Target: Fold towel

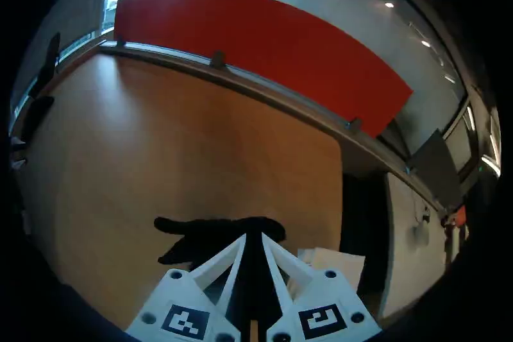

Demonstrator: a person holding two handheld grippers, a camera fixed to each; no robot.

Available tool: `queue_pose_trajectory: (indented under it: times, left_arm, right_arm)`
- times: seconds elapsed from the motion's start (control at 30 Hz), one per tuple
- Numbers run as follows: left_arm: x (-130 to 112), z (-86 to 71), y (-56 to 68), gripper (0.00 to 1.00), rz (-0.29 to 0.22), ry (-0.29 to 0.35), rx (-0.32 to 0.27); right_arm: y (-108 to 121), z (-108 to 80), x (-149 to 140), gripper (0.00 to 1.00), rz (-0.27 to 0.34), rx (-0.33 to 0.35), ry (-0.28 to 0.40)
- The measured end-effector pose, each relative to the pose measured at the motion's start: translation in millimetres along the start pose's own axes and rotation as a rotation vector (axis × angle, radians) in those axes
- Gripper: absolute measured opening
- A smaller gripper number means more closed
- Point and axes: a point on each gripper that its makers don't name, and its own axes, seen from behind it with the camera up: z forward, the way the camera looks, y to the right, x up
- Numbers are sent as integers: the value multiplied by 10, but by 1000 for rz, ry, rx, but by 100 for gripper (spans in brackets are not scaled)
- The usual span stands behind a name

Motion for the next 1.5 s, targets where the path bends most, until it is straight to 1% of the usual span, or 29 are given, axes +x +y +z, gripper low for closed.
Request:
queue_pose_trajectory:
  times: [0.1, 0.33, 0.5, 0.7, 1.0, 1.3, 1.5]
  left_arm:
    - [2, 1, 8, 95, 1, 0, -2]
    - [5, 2, 26, 95, 10, -2, -7]
    - [17, 1, 38, 95, 17, -2, -10]
    - [20, -12, 37, 95, 25, -4, -11]
    - [13, -34, 34, 95, 28, -7, -8]
    - [-4, -51, 22, 95, 36, -16, 0]
    - [-13, -58, 11, 95, 42, -23, 6]
  right_arm:
    - [24, -41, -185, 2, 6, -8, -22]
    - [27, -88, -580, 2, 42, -19, -64]
    - [27, -99, -779, 2, 62, -27, -87]
    - [38, -96, -959, 2, 71, -36, -111]
    - [32, -44, -1265, 2, 93, -42, -164]
    - [19, 66, -1626, 2, 129, -44, -235]
    - [16, 136, -1783, 2, 154, -43, -268]
